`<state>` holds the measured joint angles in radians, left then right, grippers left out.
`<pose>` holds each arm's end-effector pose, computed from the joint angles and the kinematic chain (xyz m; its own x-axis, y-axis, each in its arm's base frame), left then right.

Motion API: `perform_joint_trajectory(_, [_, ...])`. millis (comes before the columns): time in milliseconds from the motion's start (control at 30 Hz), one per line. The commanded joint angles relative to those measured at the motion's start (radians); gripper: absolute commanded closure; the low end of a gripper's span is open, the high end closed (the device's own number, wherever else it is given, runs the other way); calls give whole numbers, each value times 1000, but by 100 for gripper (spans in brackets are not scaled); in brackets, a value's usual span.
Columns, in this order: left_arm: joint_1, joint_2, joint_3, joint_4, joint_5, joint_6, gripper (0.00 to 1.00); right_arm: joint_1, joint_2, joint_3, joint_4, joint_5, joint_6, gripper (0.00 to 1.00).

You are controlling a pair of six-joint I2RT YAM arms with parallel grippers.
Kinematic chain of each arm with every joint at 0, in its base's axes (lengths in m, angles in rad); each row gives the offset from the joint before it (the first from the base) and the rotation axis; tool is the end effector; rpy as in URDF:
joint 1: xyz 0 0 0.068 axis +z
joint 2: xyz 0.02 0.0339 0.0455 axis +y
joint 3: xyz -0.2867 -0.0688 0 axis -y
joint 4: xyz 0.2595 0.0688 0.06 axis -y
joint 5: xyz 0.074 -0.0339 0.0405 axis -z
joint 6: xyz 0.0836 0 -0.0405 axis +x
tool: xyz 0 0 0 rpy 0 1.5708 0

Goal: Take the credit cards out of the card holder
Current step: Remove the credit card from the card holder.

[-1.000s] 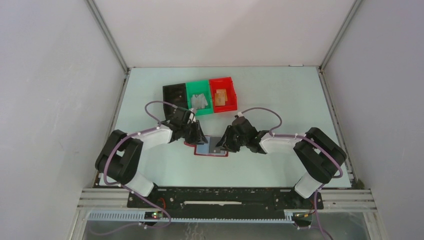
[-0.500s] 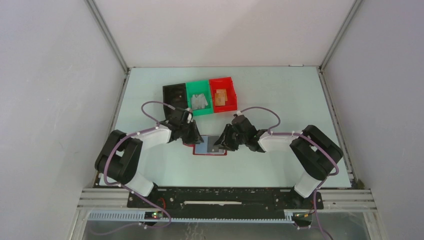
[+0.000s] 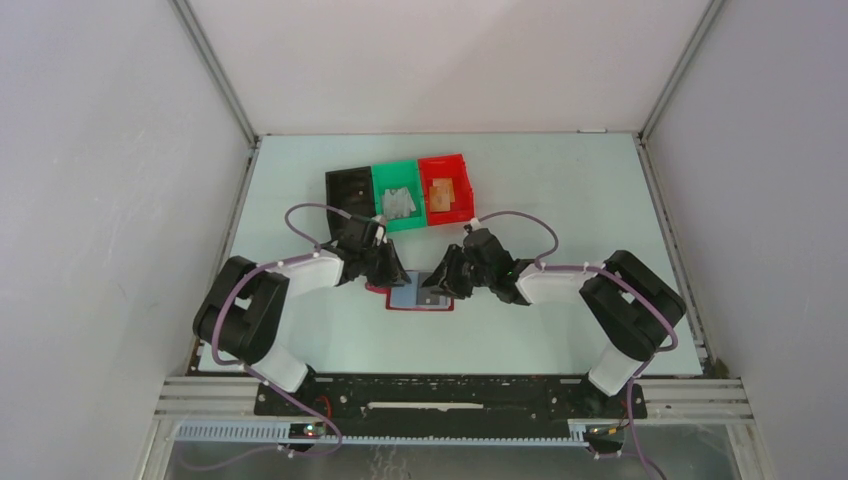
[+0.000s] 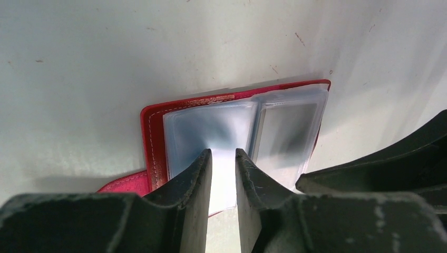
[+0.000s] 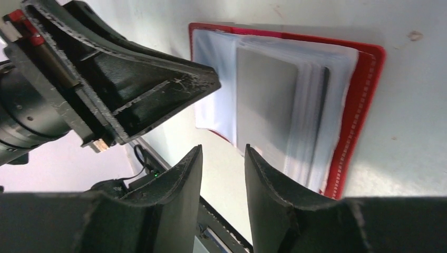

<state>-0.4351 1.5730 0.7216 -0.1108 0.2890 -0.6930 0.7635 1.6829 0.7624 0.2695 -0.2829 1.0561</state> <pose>0.2846 -0.1585 0.1181 -0.9249 -0.2454 -0.2905 -0.0508 0.8368 -0.5451 0.2581 0.2794 0.1347 -0.9331 0.2639 -0.2443 -0.0248 0.6306 0.7757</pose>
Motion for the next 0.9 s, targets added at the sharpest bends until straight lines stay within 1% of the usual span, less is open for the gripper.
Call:
perform_joint_trajectory(0, [2, 45, -42, -47, -37, 13, 71, -2, -43, 8, -98, 92, -12, 56])
perform_joint_trajectory(233, [2, 45, -41, -47, -36, 15, 71, -2, -38, -21, -109, 120, 0, 55])
perform_joint_trajectory(567, [2, 50, -38, -47, -35, 16, 72, 3, -75, -45, -139, 175, -1, 55])
perform_joint_trajectory(867, [2, 54, -35, -47, -31, 20, 72, 10, -40, -46, -117, 147, -5, 55])
